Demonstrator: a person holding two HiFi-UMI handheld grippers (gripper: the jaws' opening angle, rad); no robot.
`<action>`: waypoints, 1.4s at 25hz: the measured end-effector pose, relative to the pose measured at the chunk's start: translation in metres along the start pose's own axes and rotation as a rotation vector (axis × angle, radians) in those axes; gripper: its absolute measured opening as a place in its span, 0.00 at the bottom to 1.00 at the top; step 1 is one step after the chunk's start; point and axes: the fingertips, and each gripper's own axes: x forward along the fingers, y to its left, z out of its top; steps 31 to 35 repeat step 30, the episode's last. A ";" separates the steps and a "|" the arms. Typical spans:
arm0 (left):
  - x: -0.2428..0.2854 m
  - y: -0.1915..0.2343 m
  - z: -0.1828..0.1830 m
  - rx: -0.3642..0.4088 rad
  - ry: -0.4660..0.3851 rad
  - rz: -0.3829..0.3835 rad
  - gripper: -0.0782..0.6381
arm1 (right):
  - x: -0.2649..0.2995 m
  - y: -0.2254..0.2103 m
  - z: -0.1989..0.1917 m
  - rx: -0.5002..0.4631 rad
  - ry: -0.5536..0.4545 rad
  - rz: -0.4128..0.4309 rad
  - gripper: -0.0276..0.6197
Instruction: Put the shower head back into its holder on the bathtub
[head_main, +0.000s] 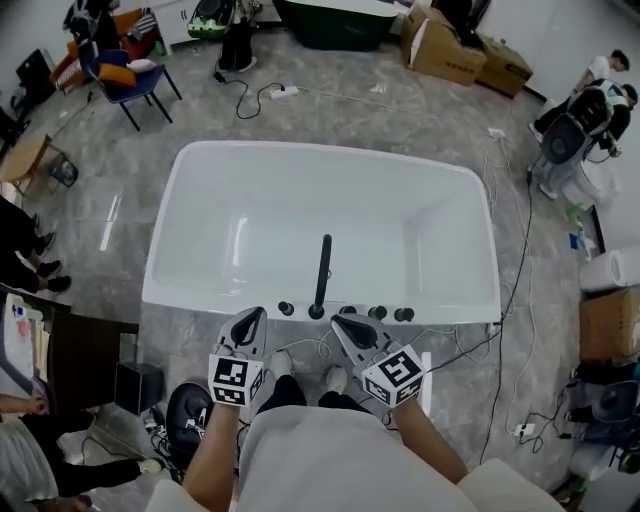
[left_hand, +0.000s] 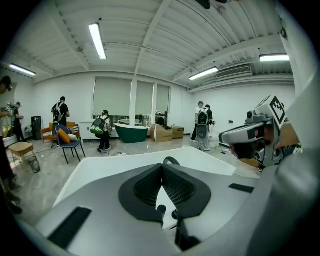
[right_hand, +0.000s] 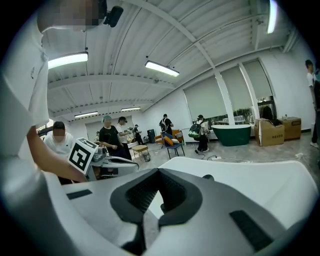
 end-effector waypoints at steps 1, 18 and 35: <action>-0.003 -0.001 0.005 0.001 -0.008 -0.002 0.12 | -0.001 0.002 0.004 -0.005 -0.007 0.003 0.07; -0.025 0.000 0.057 -0.011 -0.113 -0.013 0.12 | -0.011 -0.005 0.046 -0.044 -0.093 -0.005 0.07; -0.016 -0.005 0.065 0.033 -0.117 -0.053 0.12 | -0.008 -0.010 0.052 -0.051 -0.106 -0.021 0.07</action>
